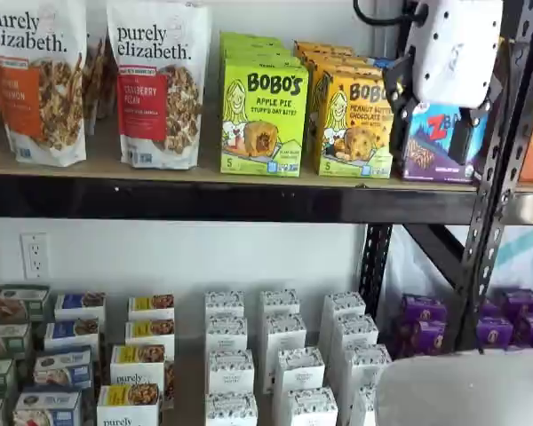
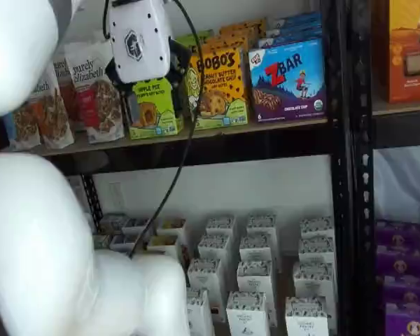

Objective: Pick the green box on the top shelf, the fourth from the left

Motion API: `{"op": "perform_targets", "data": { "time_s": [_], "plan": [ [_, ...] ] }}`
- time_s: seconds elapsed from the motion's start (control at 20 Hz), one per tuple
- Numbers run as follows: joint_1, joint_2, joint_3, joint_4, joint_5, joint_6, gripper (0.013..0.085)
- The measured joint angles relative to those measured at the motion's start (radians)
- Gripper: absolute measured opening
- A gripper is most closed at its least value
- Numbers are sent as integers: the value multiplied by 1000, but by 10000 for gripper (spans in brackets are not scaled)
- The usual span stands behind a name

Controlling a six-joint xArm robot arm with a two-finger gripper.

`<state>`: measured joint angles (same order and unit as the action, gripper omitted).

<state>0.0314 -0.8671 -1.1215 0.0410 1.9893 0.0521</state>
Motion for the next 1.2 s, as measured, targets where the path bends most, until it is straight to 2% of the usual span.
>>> {"op": "perform_targets", "data": {
  "time_s": [0.1, 0.15, 0.5, 0.75, 1.2],
  "plan": [
    [-84, -19, 18, 90, -26, -46, 850],
    [-95, -23, 21, 103, -32, -54, 850],
    [-88, -22, 21, 99, -39, -52, 850],
    [-30, -29, 33, 76, -85, -8, 850],
    [135, 28, 20, 29, -166, 137, 850]
  ]
}}
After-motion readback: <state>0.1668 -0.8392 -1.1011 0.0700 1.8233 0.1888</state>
